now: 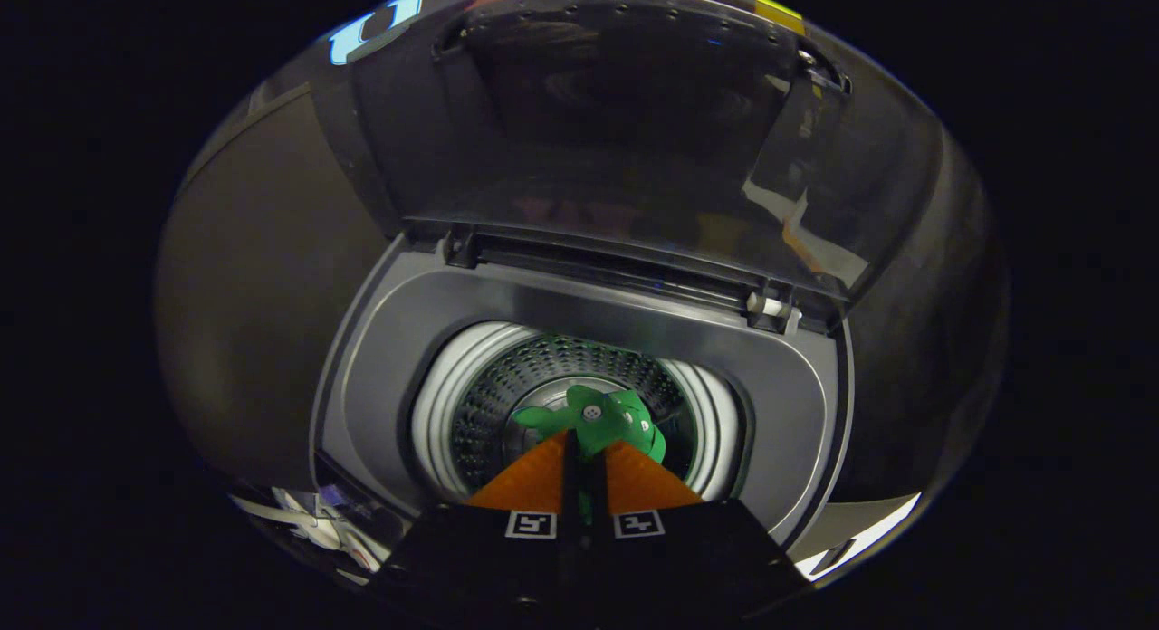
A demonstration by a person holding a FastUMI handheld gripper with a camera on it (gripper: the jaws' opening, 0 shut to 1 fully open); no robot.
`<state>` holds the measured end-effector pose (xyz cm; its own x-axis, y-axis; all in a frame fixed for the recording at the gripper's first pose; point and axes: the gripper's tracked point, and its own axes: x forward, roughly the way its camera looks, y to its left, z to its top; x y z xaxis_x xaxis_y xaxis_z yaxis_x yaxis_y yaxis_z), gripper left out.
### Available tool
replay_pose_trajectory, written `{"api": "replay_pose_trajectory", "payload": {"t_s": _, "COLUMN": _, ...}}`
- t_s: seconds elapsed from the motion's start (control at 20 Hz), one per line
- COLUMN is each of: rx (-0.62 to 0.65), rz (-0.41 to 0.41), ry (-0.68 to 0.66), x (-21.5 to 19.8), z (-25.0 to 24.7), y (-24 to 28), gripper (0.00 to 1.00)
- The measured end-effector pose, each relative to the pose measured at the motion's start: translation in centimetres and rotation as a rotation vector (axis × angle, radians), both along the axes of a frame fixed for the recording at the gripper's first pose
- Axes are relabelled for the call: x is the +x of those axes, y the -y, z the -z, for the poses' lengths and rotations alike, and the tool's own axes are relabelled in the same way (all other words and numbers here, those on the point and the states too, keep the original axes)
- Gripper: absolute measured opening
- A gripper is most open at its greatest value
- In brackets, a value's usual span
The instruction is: Put the clothes into the washing machine and then close the washing machine lid.
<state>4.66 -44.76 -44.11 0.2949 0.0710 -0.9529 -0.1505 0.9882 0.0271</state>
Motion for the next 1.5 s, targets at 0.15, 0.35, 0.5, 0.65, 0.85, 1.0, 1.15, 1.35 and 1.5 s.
{"api": "replay_pose_trajectory", "payload": {"t_s": 0.15, "rx": 0.014, "rz": 0.071, "ry": -0.020, "x": -0.1, "z": 1.4, "y": 0.0, "gripper": 0.10}}
{"api": "replay_pose_trajectory", "payload": {"t_s": 0.35, "rx": 0.028, "rz": 0.107, "ry": -0.036, "x": -0.3, "z": 0.9, "y": 0.0, "gripper": 0.26}}
{"api": "replay_pose_trajectory", "payload": {"t_s": 0.5, "rx": 0.046, "rz": 0.079, "ry": -0.008, "x": -0.7, "z": 0.6, "y": -0.4, "gripper": 0.74}}
{"api": "replay_pose_trajectory", "payload": {"t_s": 0.65, "rx": 0.043, "rz": 0.092, "ry": -0.005, "x": -0.6, "z": 0.1, "y": 0.0, "gripper": 1.00}}
{"api": "replay_pose_trajectory", "payload": {"t_s": 0.85, "rx": 0.085, "rz": 0.171, "ry": 0.008, "x": -0.4, "z": -1.8, "y": 0.1, "gripper": 0.99}}
{"api": "replay_pose_trajectory", "payload": {"t_s": 1.0, "rx": 0.105, "rz": 0.224, "ry": 0.106, "x": 2.1, "z": -5.1, "y": 0.2, "gripper": 0.99}}
{"api": "replay_pose_trajectory", "payload": {"t_s": 1.15, "rx": 0.122, "rz": 0.240, "ry": 0.218, "x": 5.7, "z": -10.1, "y": 0.2, "gripper": 0.99}}
{"api": "replay_pose_trajectory", "payload": {"t_s": 1.35, "rx": 0.151, "rz": 0.224, "ry": 0.452, "x": 11.4, "z": -19.2, "y": -0.6, "gripper": 0.99}}
{"api": "replay_pose_trajectory", "payload": {"t_s": 1.5, "rx": 0.144, "rz": 0.177, "ry": 0.599, "x": 14.7, "z": -25.7, "y": -1.4, "gripper": 0.98}}
